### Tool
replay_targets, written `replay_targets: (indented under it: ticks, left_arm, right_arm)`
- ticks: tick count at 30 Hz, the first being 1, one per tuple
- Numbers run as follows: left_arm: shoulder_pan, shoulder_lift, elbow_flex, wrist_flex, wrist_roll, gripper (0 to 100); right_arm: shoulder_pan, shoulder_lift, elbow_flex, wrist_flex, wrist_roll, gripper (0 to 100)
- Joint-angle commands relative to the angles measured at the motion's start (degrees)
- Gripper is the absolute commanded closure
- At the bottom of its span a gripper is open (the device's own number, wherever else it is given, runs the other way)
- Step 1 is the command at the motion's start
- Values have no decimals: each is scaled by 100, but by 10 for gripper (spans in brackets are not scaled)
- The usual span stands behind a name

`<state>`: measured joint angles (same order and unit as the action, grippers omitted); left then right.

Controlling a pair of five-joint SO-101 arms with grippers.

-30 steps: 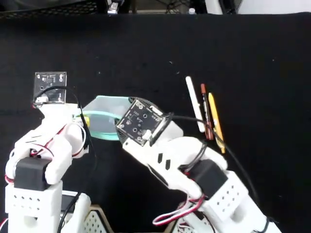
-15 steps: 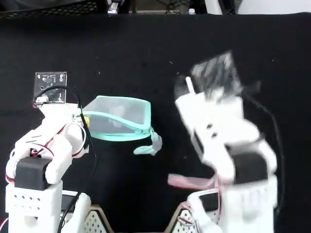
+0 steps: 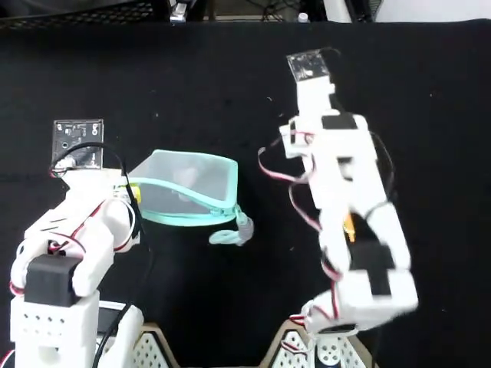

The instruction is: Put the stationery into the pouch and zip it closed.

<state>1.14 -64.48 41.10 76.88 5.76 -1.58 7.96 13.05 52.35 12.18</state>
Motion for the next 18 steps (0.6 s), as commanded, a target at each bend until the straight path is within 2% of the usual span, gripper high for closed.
replay_targets:
  ticks: [1, 5, 18]
  left_arm:
    - [13, 18, -4, -141, -18, 970]
    - [13, 18, -13, -132, -18, 970]
    - [13, 18, -4, -141, -18, 970]
  right_arm:
    - [44, 971, -1130, -26, -44, 808]
    - [53, 2009, -2299, 352, 193, 808]
    - [79, 4857, -6352, 1846, 193, 827]
